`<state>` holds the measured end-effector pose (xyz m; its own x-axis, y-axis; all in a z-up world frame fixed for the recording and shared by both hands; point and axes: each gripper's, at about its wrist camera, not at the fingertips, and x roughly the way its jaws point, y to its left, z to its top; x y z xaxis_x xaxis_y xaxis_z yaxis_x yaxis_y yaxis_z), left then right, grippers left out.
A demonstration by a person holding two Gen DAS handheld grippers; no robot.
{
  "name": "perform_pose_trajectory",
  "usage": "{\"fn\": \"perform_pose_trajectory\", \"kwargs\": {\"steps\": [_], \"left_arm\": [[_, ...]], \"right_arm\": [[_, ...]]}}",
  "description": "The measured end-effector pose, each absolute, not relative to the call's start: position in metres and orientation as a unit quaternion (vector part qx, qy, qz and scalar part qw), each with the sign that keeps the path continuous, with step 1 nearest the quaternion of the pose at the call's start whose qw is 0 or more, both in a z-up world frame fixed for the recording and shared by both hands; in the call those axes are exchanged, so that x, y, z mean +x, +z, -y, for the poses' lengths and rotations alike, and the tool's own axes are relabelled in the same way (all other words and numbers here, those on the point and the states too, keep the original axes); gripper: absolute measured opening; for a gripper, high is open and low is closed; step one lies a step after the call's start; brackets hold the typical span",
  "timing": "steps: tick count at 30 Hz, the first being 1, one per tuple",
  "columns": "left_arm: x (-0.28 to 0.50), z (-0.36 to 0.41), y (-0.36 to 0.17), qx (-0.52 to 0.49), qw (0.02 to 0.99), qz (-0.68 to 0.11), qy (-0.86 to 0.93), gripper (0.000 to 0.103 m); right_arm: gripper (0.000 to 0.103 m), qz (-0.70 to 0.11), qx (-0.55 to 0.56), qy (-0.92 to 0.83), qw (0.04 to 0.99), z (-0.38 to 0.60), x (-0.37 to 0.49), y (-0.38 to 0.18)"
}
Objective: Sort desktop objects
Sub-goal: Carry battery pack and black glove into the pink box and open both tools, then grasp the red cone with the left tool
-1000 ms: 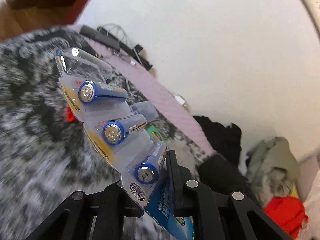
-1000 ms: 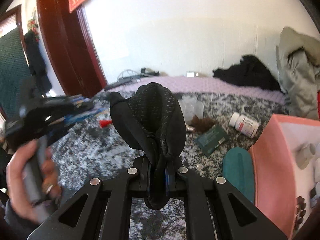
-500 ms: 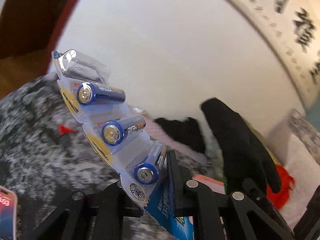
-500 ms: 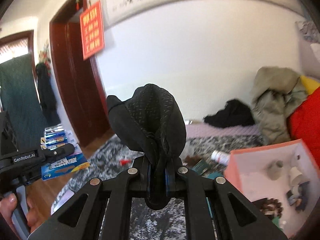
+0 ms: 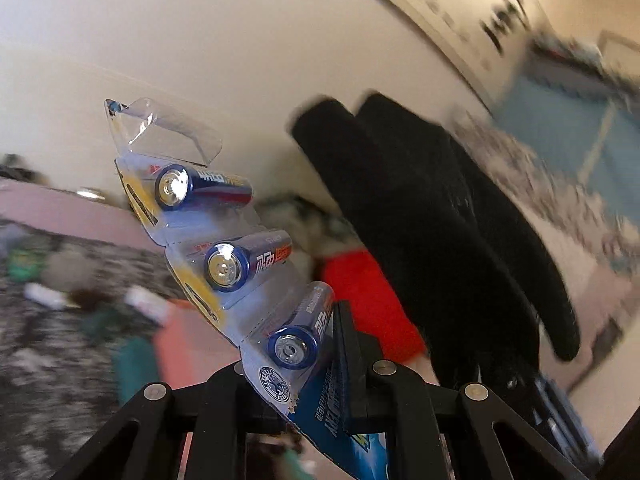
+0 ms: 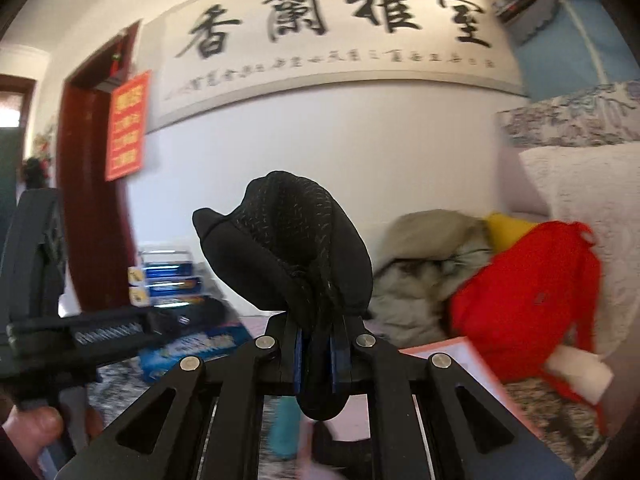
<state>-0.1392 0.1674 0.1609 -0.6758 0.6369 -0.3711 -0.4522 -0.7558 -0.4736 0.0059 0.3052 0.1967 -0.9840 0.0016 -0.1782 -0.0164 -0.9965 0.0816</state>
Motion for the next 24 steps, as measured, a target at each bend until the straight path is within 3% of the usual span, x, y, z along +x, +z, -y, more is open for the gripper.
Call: {"fn": "perform_pose_trajectory", "kwargs": {"steps": [3, 4, 6, 7, 8, 13, 17, 24], "left_arm": [[-0.162, -0.212, 0.143, -0.300, 0.316, 0.131, 0.890, 0.019], [-0.173, -0.226, 0.133, -0.322, 0.315, 0.112, 0.886, 0.039], [-0.195, -0.238, 0.109, -0.370, 0.290, 0.081, 0.879, 0.061], [-0.202, -0.238, 0.100, -0.389, 0.284, 0.078, 0.873, 0.071], [-0.206, -0.234, 0.092, -0.404, 0.281, 0.083, 0.866, 0.072], [-0.207, -0.176, 0.081, -0.422, 0.267, 0.136, 0.856, 0.074], [-0.192, -0.107, 0.081, -0.388, 0.220, 0.182, 0.876, 0.082], [-0.180, 0.012, 0.042, -0.369, 0.111, 0.235, 0.892, 0.087]], "right_arm": [[0.010, -0.044, -0.119, 0.991, 0.042, -0.343, -0.011, 0.183], [0.015, -0.045, -0.152, 0.986, 0.046, -0.356, -0.025, 0.174], [0.023, -0.052, -0.235, 0.969, 0.054, -0.377, -0.057, 0.150], [0.051, -0.061, -0.284, 0.955, 0.063, -0.389, -0.073, 0.133], [0.075, -0.072, -0.325, 0.940, 0.073, -0.401, -0.087, 0.118], [0.081, -0.128, -0.328, 0.930, 0.107, -0.429, -0.086, 0.113], [0.089, -0.151, -0.276, 0.946, 0.082, -0.415, -0.076, 0.133], [0.090, -0.167, -0.278, 0.946, 0.002, -0.337, -0.109, 0.124]]}}
